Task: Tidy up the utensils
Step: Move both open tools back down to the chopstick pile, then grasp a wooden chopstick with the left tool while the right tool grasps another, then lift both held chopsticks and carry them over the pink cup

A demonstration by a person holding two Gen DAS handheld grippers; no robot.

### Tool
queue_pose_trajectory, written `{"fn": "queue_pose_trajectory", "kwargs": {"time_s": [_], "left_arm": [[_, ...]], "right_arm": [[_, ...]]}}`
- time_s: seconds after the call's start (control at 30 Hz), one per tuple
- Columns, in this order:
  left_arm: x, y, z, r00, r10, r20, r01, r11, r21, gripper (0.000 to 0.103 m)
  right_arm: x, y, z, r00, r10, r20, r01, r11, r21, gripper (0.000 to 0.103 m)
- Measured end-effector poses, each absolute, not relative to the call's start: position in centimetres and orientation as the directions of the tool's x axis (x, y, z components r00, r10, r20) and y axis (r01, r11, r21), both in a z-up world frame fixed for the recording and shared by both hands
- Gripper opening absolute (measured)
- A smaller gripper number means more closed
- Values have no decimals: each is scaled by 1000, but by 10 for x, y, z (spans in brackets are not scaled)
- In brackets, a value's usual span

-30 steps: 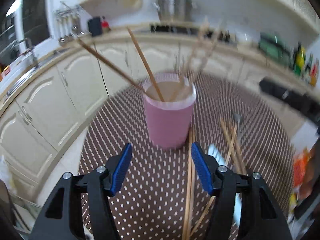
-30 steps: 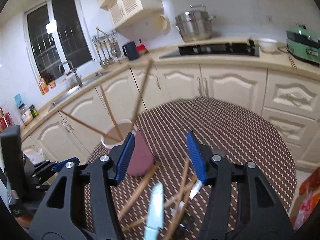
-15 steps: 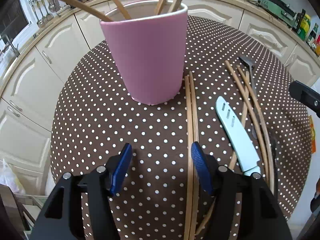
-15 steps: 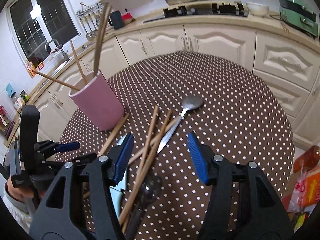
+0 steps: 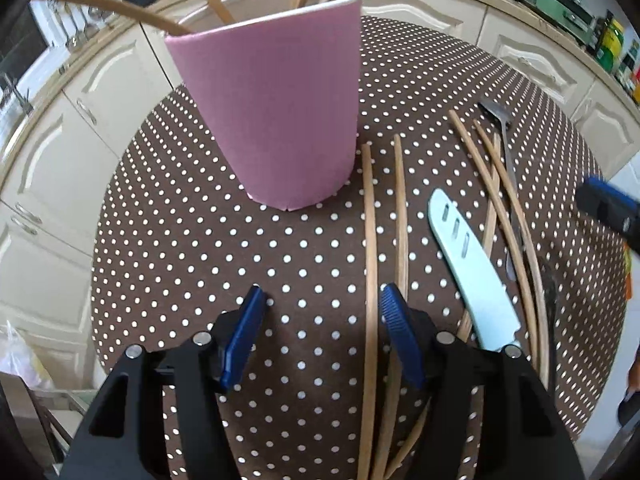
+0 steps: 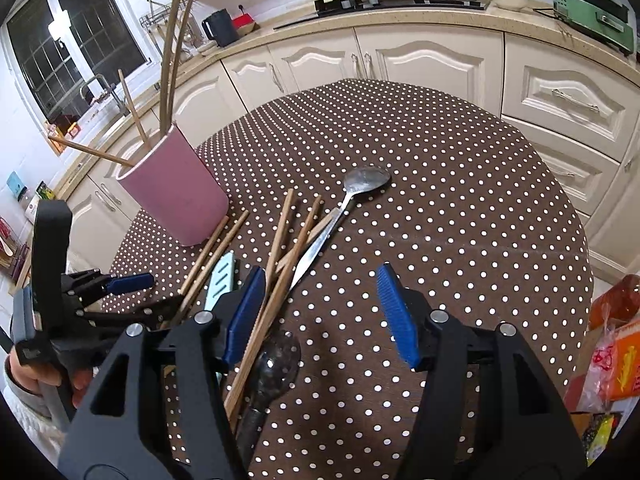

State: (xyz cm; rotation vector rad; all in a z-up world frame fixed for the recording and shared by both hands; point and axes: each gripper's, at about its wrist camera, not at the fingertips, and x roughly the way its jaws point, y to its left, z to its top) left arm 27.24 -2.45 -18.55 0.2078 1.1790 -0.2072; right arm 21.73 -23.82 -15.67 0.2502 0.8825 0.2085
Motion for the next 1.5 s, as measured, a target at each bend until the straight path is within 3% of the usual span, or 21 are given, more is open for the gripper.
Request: {"fn": "queue_pose_trajectory", "kwargs": {"time_s": [0.07,0.13,0.17,0.2,0.3,0.43,0.77,1.1,1.5], "left_arm": [[278,-27,-185,361,-73,-930,275,961,31,44],[282,-29,-185,358,-89,-929,276,961,14,25],[283,-31,-185,355,-100,-930,275,961,2,10],[285,-32,-186,351,-107,-930,275,961,-7,7],[286,-35,-185,365,-120,-923,262,965,-22,6],[278,-38,-177,400,-151,-904,271,962,-41,6],[248,-24,-140,485,-248,-839,286,951,-116,6],[222,-18,-110,556,-391,-734,334,913,-234,6],[199,-16,-77,698,-480,-531,389,877,-281,6]], "right_arm": [[220,-234,-157,604,276,-748,-79,954,289,58],[225,-228,-157,580,270,-768,-84,958,274,58],[228,-224,-156,569,272,-776,-90,959,270,58],[230,-221,-156,561,271,-782,-92,960,266,58],[242,-211,-160,509,282,-813,-99,958,270,58],[254,-197,-167,438,295,-849,-125,955,268,36],[271,-177,-177,365,304,-880,-141,952,270,12],[248,-207,-165,428,346,-835,-145,938,315,8],[211,-224,-93,642,443,-625,-232,890,392,7]]}}
